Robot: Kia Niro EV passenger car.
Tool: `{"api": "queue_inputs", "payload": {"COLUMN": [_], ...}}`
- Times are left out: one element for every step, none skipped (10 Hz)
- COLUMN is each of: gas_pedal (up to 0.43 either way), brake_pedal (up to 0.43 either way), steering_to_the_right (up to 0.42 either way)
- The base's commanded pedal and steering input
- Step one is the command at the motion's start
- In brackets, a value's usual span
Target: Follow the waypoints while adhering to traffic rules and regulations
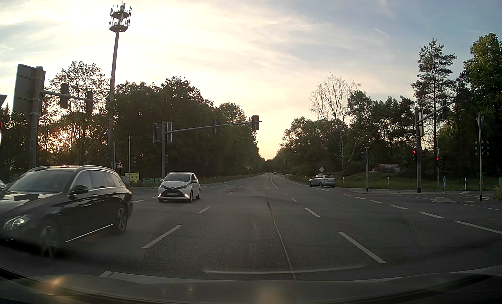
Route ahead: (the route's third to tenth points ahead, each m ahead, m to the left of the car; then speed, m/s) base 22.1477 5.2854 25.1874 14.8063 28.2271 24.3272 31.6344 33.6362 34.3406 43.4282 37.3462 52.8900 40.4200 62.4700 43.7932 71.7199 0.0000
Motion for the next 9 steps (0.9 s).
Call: {"api": "queue_inputs", "payload": {"gas_pedal": [0.000, 0.000, 0.000, 0.000, 0.000, 0.000, 0.000, 0.000, 0.000], "brake_pedal": [0.378, 0.378, 0.384, 0.378, 0.378, 0.378, 0.384, 0.378, 0.378], "steering_to_the_right": [0.001, 0.001, 0.001, 0.001, 0.001, 0.001, 0.001, 0.001, 0.001]}}
